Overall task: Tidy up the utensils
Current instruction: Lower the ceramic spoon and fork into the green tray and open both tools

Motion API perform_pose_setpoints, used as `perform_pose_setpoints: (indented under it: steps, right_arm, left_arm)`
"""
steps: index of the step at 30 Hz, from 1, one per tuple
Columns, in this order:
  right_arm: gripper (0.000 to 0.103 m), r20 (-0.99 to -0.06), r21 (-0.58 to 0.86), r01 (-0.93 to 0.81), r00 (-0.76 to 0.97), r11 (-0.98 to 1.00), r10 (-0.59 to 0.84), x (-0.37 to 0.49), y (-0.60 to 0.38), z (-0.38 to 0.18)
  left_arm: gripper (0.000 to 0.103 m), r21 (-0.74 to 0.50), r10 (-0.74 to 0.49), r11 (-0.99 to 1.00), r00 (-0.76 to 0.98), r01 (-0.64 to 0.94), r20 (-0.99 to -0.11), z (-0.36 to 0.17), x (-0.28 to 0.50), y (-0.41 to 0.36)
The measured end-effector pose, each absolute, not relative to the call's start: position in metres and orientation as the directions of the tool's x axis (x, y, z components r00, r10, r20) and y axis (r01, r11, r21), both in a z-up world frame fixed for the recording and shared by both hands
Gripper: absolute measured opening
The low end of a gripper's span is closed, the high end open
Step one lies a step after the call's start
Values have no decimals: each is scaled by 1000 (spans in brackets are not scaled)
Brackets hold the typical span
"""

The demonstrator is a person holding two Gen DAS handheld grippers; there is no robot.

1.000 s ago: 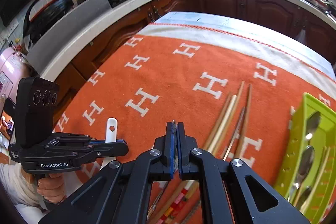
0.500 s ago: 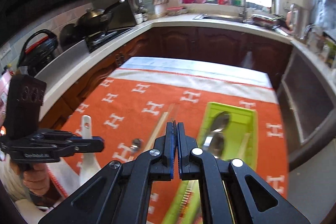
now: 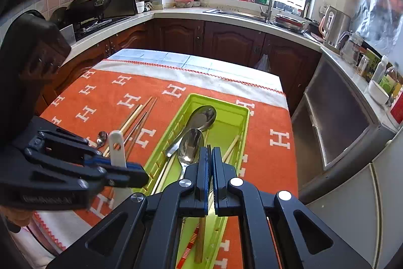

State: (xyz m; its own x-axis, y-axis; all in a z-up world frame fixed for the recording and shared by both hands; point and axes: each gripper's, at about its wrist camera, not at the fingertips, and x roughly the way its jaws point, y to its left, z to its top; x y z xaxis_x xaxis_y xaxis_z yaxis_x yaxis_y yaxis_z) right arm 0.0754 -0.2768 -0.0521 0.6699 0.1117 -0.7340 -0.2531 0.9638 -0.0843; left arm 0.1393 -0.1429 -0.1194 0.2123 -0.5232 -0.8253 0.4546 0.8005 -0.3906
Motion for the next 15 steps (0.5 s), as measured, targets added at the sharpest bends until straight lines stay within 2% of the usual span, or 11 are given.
perform_pose_setpoints:
  steps: [6, 12, 15]
  right_arm:
    - [2, -758, -53, -278, 636, 959, 143, 94, -272, -77]
    - [2, -776, -25, -294, 608, 955, 167, 106, -265, -95]
    - [2, -783, -9, -299, 596, 954, 179, 110, -260, -102]
  left_arm:
    - [5, -368, -485, 823, 201, 432, -851, -140, 141, -147]
    - [5, -363, -479, 832, 216, 419, -851, -136, 137, -144]
    - [10, -367, -482, 835, 221, 410, -848, -130, 137, -138]
